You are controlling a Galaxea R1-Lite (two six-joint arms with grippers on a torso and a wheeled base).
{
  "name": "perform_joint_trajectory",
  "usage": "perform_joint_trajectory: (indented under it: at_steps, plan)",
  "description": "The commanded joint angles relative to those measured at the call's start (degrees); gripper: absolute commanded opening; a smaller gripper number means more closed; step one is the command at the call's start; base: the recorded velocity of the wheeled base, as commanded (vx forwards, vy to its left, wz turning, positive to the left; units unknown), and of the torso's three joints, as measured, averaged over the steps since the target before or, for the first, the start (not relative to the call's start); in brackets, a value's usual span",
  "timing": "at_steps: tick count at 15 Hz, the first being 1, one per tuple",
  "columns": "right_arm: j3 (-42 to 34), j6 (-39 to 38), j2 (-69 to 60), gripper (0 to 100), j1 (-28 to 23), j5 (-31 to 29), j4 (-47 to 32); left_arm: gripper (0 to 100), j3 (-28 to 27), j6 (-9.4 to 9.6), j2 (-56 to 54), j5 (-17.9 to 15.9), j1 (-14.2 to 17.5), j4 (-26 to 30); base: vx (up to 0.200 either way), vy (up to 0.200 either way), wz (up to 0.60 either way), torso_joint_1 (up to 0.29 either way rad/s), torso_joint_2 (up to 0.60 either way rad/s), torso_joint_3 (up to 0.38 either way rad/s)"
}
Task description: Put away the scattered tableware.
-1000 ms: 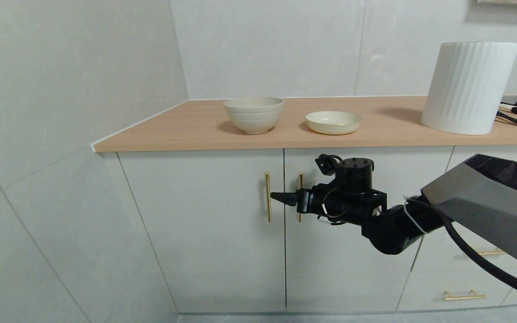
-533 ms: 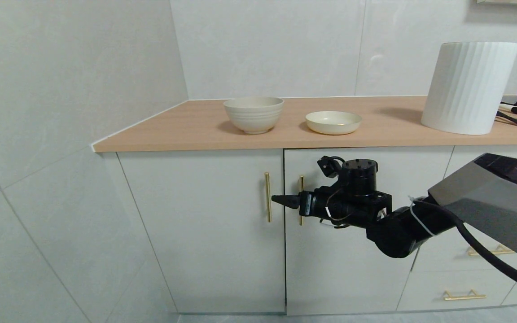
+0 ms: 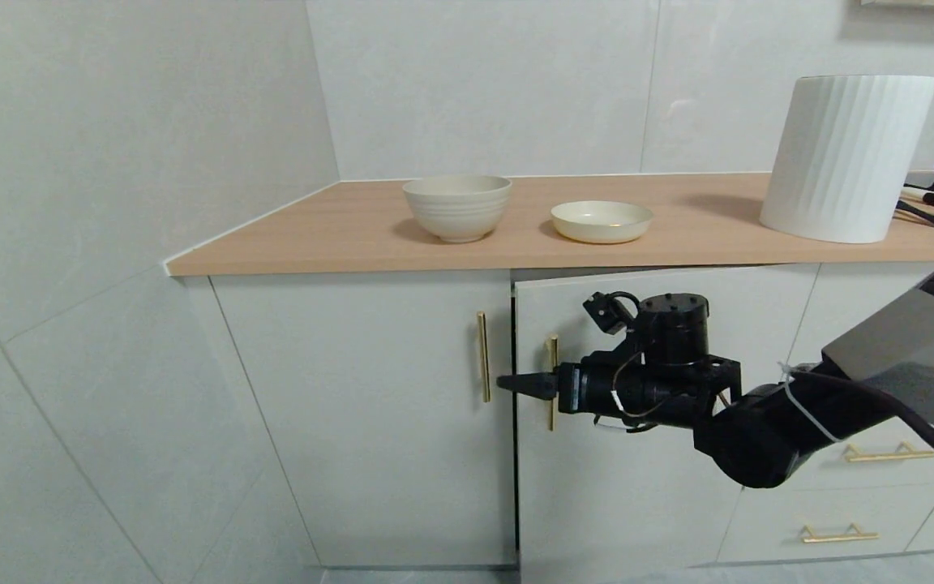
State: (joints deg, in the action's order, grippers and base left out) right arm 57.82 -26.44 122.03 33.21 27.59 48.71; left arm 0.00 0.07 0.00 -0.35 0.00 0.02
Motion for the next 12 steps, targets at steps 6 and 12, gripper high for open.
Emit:
perform_joint_trajectory:
  at_steps: [6, 12]
  plan:
    - [-13.5, 0.2, -12.7, 100, 3.1, 3.9, 0.2, 100, 0.0, 0.01, 0.0, 0.0, 0.0, 0.0, 0.000, 0.000, 0.00, 0.000, 0.00, 0.000]
    - [-22.7, 1.2, -18.4, 100, 3.3, 8.2, 0.9, 100, 0.0, 0.01, 0.0, 0.0, 0.0, 0.1, 0.000, 0.000, 0.00, 0.000, 0.00, 0.000]
